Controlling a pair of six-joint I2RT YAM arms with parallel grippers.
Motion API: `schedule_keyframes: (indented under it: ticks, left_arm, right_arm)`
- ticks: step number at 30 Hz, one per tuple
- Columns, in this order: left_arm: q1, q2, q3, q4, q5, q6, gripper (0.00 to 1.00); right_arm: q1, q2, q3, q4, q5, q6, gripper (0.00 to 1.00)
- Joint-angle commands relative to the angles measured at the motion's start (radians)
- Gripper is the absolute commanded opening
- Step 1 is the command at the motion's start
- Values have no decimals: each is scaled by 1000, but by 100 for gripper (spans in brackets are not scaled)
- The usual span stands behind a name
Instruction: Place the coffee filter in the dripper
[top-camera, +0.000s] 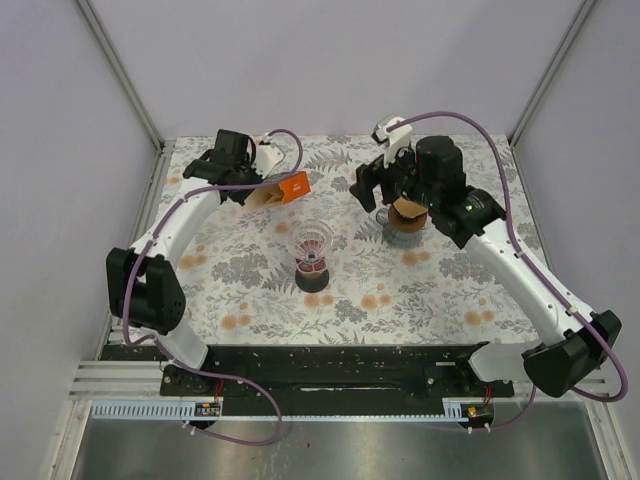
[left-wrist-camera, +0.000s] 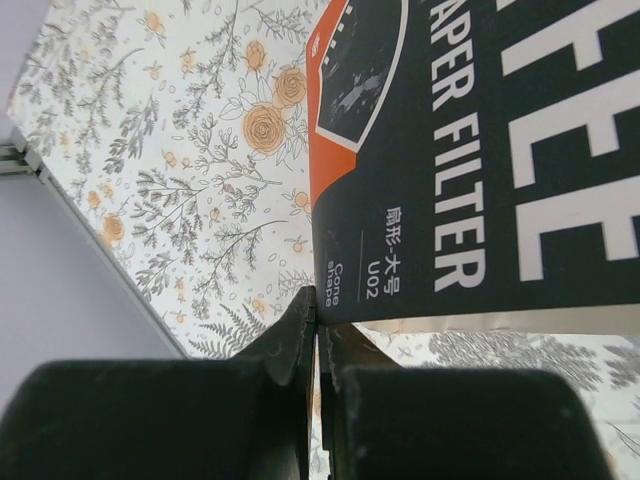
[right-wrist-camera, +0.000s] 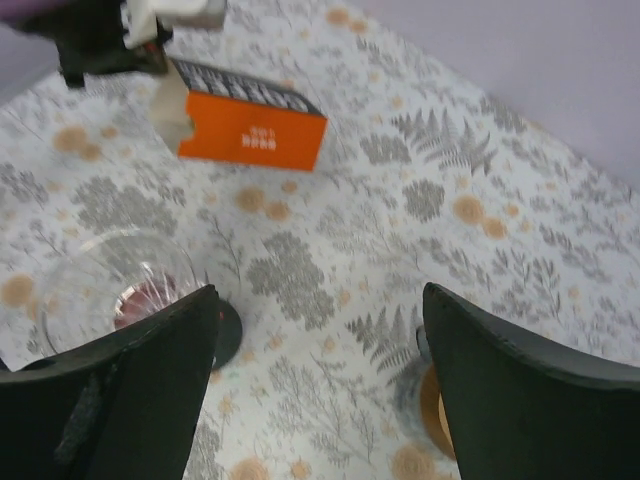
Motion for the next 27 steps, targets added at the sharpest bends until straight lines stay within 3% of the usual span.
schedule_keyframes:
  ticks: [1,4,9,20,24,27]
  left_arm:
    - [-21,-128,81,-89,0,-85,0]
    - [-22,-170,115,-108,-7,-218,0]
    - [-33,-201,146,-151,-4,-359,0]
    - [-62,-244,150,-177,14,-407,0]
    - [-73,-248,155,-192,31,-405,0]
    - [-80,-256,155,-203,71,-401,0]
  right_arm:
    - [-3,53,154,167,-119,111,86]
    - [37,125,222,199,-70,242,78]
    - [230,254,338,165,200,162,80]
    - [324,443,459,148,342,154,77]
    - [326,467,466,150,430,129,67]
    - [326,481,466,159,467,108,54]
